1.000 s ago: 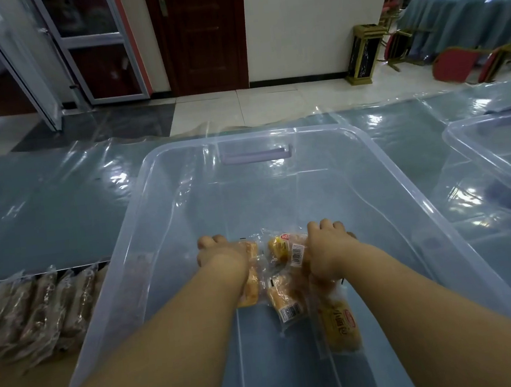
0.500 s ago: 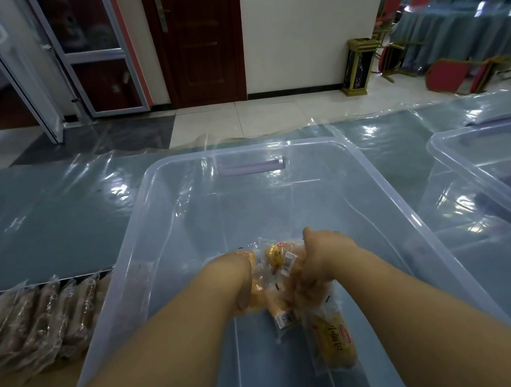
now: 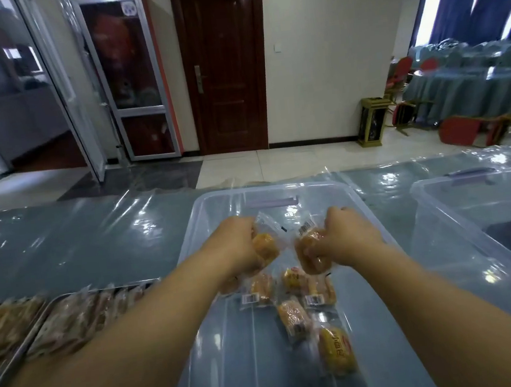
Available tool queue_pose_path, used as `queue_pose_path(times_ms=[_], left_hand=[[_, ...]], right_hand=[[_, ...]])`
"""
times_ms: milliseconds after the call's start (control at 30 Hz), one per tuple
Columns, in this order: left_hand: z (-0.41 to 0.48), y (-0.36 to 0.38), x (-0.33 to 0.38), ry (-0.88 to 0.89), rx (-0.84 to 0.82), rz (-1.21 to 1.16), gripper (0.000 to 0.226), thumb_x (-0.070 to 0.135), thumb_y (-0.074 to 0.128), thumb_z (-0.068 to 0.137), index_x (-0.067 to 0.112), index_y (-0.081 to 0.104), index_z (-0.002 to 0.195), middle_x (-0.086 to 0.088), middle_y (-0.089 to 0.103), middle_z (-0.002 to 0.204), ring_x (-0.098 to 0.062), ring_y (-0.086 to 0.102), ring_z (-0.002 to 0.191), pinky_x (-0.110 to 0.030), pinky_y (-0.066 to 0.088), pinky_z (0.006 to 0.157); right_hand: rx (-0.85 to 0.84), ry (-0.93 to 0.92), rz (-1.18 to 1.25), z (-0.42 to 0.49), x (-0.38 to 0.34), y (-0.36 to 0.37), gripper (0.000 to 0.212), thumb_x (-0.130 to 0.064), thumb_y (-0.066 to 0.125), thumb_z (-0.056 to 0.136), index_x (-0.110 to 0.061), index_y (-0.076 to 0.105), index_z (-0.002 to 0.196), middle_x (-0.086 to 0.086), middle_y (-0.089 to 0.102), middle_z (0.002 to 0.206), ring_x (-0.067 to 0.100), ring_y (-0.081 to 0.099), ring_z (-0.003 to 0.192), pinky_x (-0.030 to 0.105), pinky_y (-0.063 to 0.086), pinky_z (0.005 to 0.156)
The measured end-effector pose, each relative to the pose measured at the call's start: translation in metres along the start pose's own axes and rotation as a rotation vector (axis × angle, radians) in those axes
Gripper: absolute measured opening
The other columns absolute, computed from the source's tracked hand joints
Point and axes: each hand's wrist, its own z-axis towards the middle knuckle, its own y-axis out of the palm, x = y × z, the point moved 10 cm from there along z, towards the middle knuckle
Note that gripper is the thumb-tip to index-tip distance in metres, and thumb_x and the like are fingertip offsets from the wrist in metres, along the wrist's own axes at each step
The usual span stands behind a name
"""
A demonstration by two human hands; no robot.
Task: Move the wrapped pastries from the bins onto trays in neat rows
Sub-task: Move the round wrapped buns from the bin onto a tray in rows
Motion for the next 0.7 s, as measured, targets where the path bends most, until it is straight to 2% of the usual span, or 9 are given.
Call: queue_pose_path(times_ms=[100, 167, 233, 300, 400, 533, 700], left_hand=[[-0.032, -0.035, 0.002, 0.047, 0.14, -0.101, 0.024, 0.015, 0.077, 0.065, 0.018, 0.06, 0.082, 0.002, 0.06, 0.083, -0.012, 0.057, 0.073, -0.025, 0.046, 0.054], [-0.056, -0.061, 0.004, 0.114, 0.262, -0.121, 0.024, 0.017, 0.079, 0.063, 0.015, 0.065, 0.082, 0.008, 0.056, 0.082, -0.002, 0.052, 0.072, -0.018, 0.042, 0.056], [-0.082, -0.084, 0.004, 0.162, 0.373, -0.142, 0.024, 0.021, 0.08, 0.061, 0.024, 0.064, 0.079, 0.017, 0.048, 0.084, 0.006, 0.046, 0.076, -0.013, 0.033, 0.057], [-0.107, -0.102, -0.004, 0.166, 0.448, -0.205, 0.028, 0.024, 0.08, 0.062, 0.035, 0.058, 0.076, 0.021, 0.049, 0.086, 0.01, 0.048, 0.08, -0.013, 0.035, 0.061], [-0.143, -0.127, -0.022, 0.14, 0.529, -0.262, 0.034, 0.029, 0.081, 0.065, 0.041, 0.052, 0.078, 0.022, 0.054, 0.087, 0.003, 0.054, 0.085, -0.017, 0.045, 0.068], [-0.198, -0.158, -0.056, 0.101, 0.637, -0.249, 0.039, 0.032, 0.082, 0.065, 0.047, 0.048, 0.078, 0.028, 0.052, 0.077, 0.021, 0.049, 0.077, -0.008, 0.035, 0.059], [-0.269, -0.18, -0.122, 0.047, 0.669, -0.184, 0.039, 0.028, 0.081, 0.067, 0.04, 0.05, 0.086, 0.026, 0.05, 0.079, 0.015, 0.048, 0.073, -0.006, 0.032, 0.057]], right_hand=[[0.082, -0.049, 0.162, -0.021, -0.016, -0.028, 0.05, -0.041, 0.077, 0.067, -0.016, 0.048, 0.1, 0.001, 0.055, 0.092, 0.018, 0.057, 0.073, 0.029, 0.043, 0.052], [0.135, -0.107, 0.232, -0.035, -0.03, -0.042, 0.044, -0.041, 0.078, 0.066, -0.021, 0.048, 0.091, -0.002, 0.056, 0.083, 0.014, 0.057, 0.069, 0.032, 0.049, 0.057], [0.19, -0.176, 0.267, -0.051, -0.047, -0.055, 0.042, -0.042, 0.079, 0.065, -0.027, 0.044, 0.084, -0.006, 0.054, 0.08, 0.01, 0.054, 0.068, 0.031, 0.049, 0.058], [0.247, -0.233, 0.31, -0.066, -0.064, -0.065, 0.044, -0.046, 0.077, 0.062, -0.03, 0.043, 0.086, -0.007, 0.054, 0.082, 0.009, 0.054, 0.07, 0.031, 0.05, 0.061], [0.303, -0.297, 0.388, -0.091, -0.091, -0.073, 0.052, -0.053, 0.077, 0.059, -0.032, 0.043, 0.093, -0.011, 0.051, 0.088, 0.008, 0.052, 0.076, 0.034, 0.053, 0.069], [0.336, -0.412, 0.455, -0.133, -0.139, -0.071, 0.056, -0.058, 0.076, 0.057, -0.038, 0.039, 0.095, -0.017, 0.048, 0.089, 0.006, 0.052, 0.08, 0.031, 0.053, 0.069], [0.323, -0.527, 0.451, -0.188, -0.216, -0.047, 0.056, -0.062, 0.074, 0.057, -0.043, 0.038, 0.096, -0.018, 0.049, 0.09, 0.004, 0.052, 0.081, 0.028, 0.051, 0.069]])
